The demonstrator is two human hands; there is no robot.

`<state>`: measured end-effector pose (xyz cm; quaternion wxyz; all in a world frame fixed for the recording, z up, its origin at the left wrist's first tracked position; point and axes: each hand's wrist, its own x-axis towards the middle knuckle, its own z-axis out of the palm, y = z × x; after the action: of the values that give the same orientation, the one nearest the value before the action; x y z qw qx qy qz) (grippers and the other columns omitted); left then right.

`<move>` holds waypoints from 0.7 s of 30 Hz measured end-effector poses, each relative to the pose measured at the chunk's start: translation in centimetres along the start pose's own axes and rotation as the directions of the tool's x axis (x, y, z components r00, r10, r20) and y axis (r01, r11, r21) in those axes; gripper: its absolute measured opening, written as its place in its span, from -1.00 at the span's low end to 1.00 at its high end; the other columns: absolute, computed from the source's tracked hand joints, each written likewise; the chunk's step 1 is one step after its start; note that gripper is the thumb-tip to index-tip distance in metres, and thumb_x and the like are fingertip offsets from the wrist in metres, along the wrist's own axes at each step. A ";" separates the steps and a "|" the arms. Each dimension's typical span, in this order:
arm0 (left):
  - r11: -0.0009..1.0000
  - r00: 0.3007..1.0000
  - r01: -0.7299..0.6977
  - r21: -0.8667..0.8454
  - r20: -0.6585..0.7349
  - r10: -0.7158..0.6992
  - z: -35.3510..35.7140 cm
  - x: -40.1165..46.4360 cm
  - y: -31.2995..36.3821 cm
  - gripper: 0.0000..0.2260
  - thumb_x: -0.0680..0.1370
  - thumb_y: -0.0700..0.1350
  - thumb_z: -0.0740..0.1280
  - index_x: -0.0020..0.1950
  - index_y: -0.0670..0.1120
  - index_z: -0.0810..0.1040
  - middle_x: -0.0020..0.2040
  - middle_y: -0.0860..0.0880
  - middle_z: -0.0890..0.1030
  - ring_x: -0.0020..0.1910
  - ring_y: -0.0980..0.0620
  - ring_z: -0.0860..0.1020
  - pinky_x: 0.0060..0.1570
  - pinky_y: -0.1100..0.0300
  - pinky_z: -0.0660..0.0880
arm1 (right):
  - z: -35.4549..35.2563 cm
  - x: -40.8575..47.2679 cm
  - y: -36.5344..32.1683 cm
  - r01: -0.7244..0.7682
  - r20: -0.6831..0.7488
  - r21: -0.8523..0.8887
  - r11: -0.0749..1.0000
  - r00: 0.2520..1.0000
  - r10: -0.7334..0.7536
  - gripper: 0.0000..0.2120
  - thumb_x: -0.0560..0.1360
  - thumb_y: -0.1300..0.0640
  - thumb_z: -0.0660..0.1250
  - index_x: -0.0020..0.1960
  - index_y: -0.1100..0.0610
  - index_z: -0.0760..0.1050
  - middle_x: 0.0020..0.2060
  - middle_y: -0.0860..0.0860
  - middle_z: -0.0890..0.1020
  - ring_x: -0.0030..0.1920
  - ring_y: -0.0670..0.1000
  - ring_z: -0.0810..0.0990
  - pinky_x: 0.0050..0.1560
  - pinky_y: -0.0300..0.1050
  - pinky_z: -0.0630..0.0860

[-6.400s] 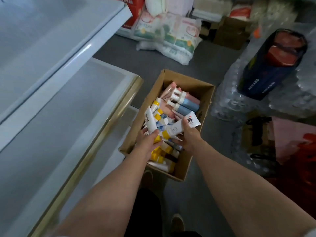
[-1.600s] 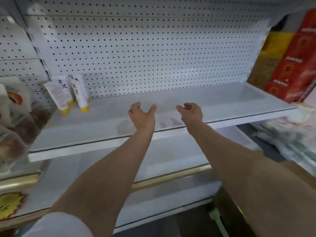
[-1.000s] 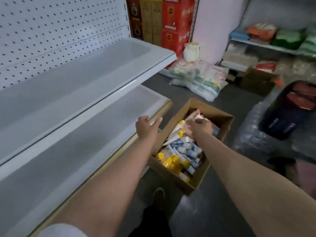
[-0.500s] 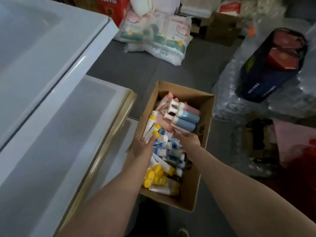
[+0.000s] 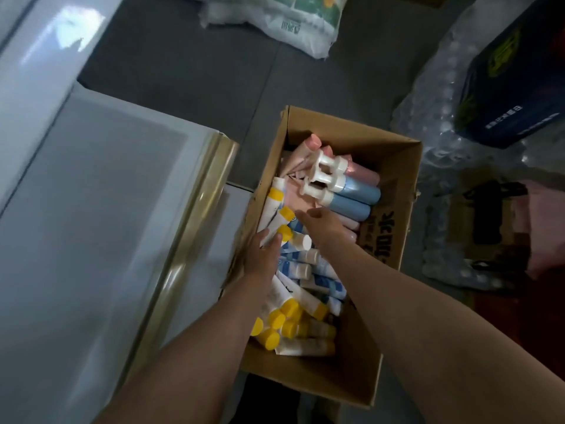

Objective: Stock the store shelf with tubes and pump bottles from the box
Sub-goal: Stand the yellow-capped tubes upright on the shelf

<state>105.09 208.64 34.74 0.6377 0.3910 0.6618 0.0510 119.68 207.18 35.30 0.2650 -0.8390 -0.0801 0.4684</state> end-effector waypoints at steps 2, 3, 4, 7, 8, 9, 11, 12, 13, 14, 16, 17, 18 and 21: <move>0.998 0.996 0.047 -0.043 0.079 -0.044 0.0 1.1 0.4 -0.70 0.62 0.01 0.28 0.35 0.05 0.40 0.04 -0.12 0.58 -0.09 -0.02 0.63 -0.05 0.11 0.57 | 0.7 1.2 -0.4 0.009 0.006 -0.004 1.000 1.000 -0.009 -0.52 0.48 -0.15 0.43 0.30 0.08 0.50 0.13 0.03 0.59 0.14 0.06 0.56 0.09 -0.10 0.47; 0.997 0.989 0.059 -0.047 0.137 -0.052 0.0 1.4 0.5 -0.79 0.66 -0.04 0.21 0.29 0.04 0.40 -0.10 -0.10 0.52 -0.27 0.08 0.59 -0.19 0.21 0.52 | 1.1 1.8 -0.5 0.012 0.010 0.008 1.000 1.000 -0.012 -0.50 0.48 -0.14 0.45 0.32 0.08 0.49 0.17 0.03 0.59 0.17 0.06 0.56 0.12 -0.10 0.47; 1.000 0.985 0.019 0.022 0.174 -0.023 0.1 2.0 0.5 -0.88 0.69 -0.08 0.14 0.19 0.03 0.40 -0.21 -0.09 0.43 -0.41 0.14 0.51 -0.31 0.29 0.43 | 1.4 2.2 -0.7 0.013 0.014 0.022 1.000 1.000 -0.013 -0.48 0.48 -0.12 0.45 0.36 0.07 0.47 0.20 0.02 0.58 0.19 0.06 0.55 0.13 -0.09 0.47; 0.999 0.989 -0.032 0.001 0.143 0.032 0.4 3.3 -0.3 -0.88 0.69 -0.04 0.13 0.09 -0.01 0.44 -0.20 -0.04 0.49 -0.28 0.07 0.52 -0.19 0.25 0.44 | 2.3 3.5 -1.0 0.000 0.045 0.008 1.000 0.999 0.000 -0.46 0.50 -0.09 0.44 0.41 0.06 0.41 0.22 0.02 0.53 0.19 0.08 0.53 0.09 -0.09 0.45; 0.998 0.991 0.014 -0.056 0.132 -0.006 0.4 3.6 -0.6 -0.86 0.69 -0.02 0.14 0.06 -0.02 0.44 -0.18 -0.02 0.51 -0.24 0.03 0.53 -0.14 0.20 0.45 | 2.6 3.8 -1.1 -0.015 0.066 -0.002 1.000 0.998 0.016 -0.46 0.50 -0.08 0.44 0.40 0.06 0.41 0.20 0.04 0.52 0.18 0.09 0.53 0.10 -0.08 0.46; 0.996 0.987 0.061 -0.066 0.155 -0.050 0.6 3.7 -0.6 -0.83 0.69 -0.01 0.11 -0.01 -0.02 0.43 -0.20 -0.03 0.48 -0.24 0.02 0.49 -0.16 0.19 0.42 | 2.9 4.2 -1.3 -0.029 0.094 -0.005 1.000 0.995 0.030 -0.47 0.49 -0.09 0.45 0.38 0.06 0.42 0.18 0.05 0.51 0.17 0.10 0.53 0.14 -0.04 0.49; 0.994 0.972 0.109 -0.029 0.212 -0.100 0.8 4.1 -0.5 -0.77 0.70 -0.04 0.03 -0.11 -0.02 0.36 -0.25 -0.05 0.34 -0.28 0.04 0.38 -0.27 0.20 0.30 | 3.8 4.8 -1.3 -0.024 0.148 -0.056 0.998 0.988 0.032 -0.50 0.46 -0.15 0.45 0.31 0.04 0.48 0.15 0.07 0.54 0.18 0.15 0.57 0.22 0.08 0.53; 0.988 0.968 0.150 -0.041 0.210 -0.138 0.9 4.4 -0.4 -0.76 0.70 -0.05 0.01 -0.11 -0.01 0.35 -0.24 -0.06 0.32 -0.28 0.04 0.37 -0.27 0.20 0.29 | 4.3 5.0 -1.3 -0.015 0.166 -0.116 0.993 0.986 0.034 -0.53 0.44 -0.19 0.44 0.24 0.03 0.51 0.14 0.08 0.56 0.18 0.17 0.57 0.22 0.11 0.54; 0.981 0.965 0.187 -0.058 0.197 -0.172 0.8 4.6 -0.4 -0.76 0.70 -0.06 0.00 -0.09 -0.02 0.37 -0.21 -0.07 0.34 -0.25 0.03 0.41 -0.22 0.19 0.34 | 4.8 5.4 -1.2 -0.002 0.176 -0.168 0.986 0.984 0.032 -0.49 0.43 -0.23 0.42 0.25 0.06 0.53 0.14 0.09 0.58 0.18 0.18 0.57 0.21 0.11 0.54; 0.968 0.959 0.222 -0.116 0.203 -0.195 0.8 4.8 -0.6 -0.77 0.71 -0.05 0.00 -0.02 -0.03 0.39 -0.15 -0.09 0.40 -0.17 0.00 0.48 -0.09 0.16 0.41 | 5.1 5.6 -1.0 0.001 0.176 -0.200 0.980 0.984 0.035 -0.46 0.42 -0.26 0.42 0.27 0.05 0.54 0.14 0.10 0.59 0.16 0.17 0.57 0.20 0.11 0.54; 0.929 0.948 0.288 -0.231 0.207 -0.242 1.2 4.4 -0.9 -0.79 0.71 -0.03 0.04 0.21 -0.05 0.40 0.00 -0.14 0.47 0.04 -0.11 0.55 0.13 0.08 0.44 | 5.3 5.8 -1.0 0.002 0.148 -0.216 0.976 0.989 0.031 -0.45 0.37 -0.28 0.45 0.22 0.03 0.57 0.09 0.09 0.62 0.10 0.15 0.60 0.16 0.11 0.58; 0.916 0.946 0.308 -0.258 0.187 -0.266 1.4 3.9 -0.8 -0.76 0.69 0.00 0.09 0.30 -0.05 0.38 -0.02 -0.14 0.47 0.02 -0.12 0.55 0.08 0.08 0.46 | 5.2 5.7 -1.1 -0.005 0.131 -0.208 0.978 0.991 0.033 -0.49 0.35 -0.27 0.49 0.14 0.04 0.57 0.05 0.10 0.64 0.05 0.13 0.62 0.12 0.11 0.60; 0.901 0.944 0.322 -0.291 0.169 -0.283 1.6 3.4 -0.7 -0.71 0.66 0.04 0.15 0.34 -0.03 0.37 -0.07 -0.14 0.46 -0.07 -0.09 0.54 -0.06 0.12 0.48 | 5.1 5.6 -1.1 -0.022 0.112 -0.194 0.981 0.993 0.045 -0.55 0.34 -0.22 0.53 0.05 0.06 0.55 0.01 0.10 0.65 0.02 0.12 0.63 0.10 0.11 0.61; 0.848 0.947 0.320 -0.422 0.107 -0.304 2.5 2.9 -1.0 -0.75 0.62 0.08 0.24 0.25 0.02 0.44 -0.08 -0.13 0.50 -0.12 -0.05 0.54 -0.21 0.16 0.51 | 4.6 5.1 -1.3 -0.015 0.108 -0.196 0.981 0.993 0.037 -0.65 0.38 -0.08 0.57 -0.07 0.09 0.49 -0.05 0.14 0.66 -0.03 0.13 0.67 0.08 0.14 0.63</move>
<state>107.19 208.55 31.42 0.7201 0.1274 0.6767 0.0854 118.87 211.96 30.26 0.1706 -0.8346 -0.1290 0.5077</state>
